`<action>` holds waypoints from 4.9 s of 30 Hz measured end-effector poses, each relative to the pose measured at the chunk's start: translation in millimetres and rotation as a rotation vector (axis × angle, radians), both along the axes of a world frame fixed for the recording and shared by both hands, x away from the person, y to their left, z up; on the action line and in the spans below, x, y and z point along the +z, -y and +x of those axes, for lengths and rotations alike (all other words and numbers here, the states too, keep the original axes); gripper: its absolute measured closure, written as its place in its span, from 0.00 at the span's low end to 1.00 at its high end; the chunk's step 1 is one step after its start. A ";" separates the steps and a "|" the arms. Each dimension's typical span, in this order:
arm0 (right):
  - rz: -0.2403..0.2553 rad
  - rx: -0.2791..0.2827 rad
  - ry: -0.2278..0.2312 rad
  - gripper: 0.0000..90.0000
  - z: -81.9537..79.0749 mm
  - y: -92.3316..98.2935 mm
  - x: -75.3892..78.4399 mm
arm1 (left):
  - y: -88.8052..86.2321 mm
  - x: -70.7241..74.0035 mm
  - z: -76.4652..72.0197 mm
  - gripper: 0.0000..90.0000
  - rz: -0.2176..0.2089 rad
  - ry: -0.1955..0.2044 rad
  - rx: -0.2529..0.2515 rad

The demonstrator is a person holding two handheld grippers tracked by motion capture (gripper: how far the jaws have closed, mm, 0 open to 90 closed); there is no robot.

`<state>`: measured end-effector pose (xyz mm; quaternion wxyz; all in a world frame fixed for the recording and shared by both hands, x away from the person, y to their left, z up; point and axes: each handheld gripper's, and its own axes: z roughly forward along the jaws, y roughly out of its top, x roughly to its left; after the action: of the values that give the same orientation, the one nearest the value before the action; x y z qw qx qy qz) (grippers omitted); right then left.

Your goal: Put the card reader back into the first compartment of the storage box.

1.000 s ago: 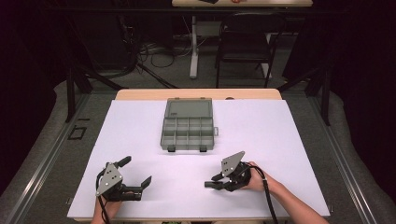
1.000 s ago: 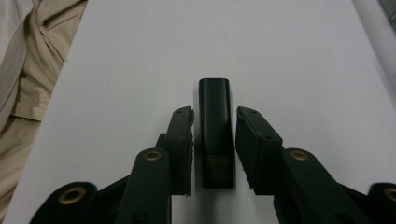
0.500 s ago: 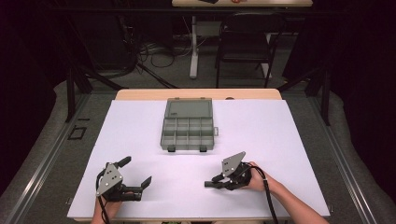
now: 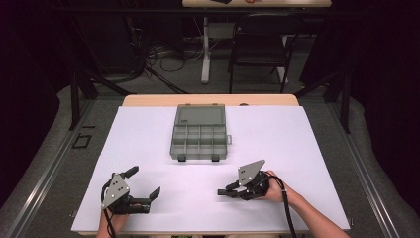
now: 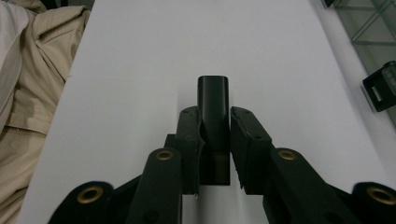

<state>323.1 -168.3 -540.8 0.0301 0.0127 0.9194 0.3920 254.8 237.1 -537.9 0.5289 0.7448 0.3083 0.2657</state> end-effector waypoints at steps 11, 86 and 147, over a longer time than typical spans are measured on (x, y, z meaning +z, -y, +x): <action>0.026 -0.040 0.023 0.82 -2.5 4.9 11.0 | 0.1 0.2 -0.4 0.00 0.001 -0.001 0.002; 0.107 -0.319 0.091 0.82 28.0 7.8 56.6 | 0.6 0.0 0.2 0.00 -0.001 0.003 0.015; 0.048 -0.411 0.128 0.82 82.2 -38.1 75.8 | 0.3 0.1 1.0 0.00 -0.003 0.005 0.016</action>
<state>405.2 -130.2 -465.0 0.1674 0.1755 0.8842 0.3993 255.8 236.8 -537.9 0.5285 0.7409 0.3132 0.2714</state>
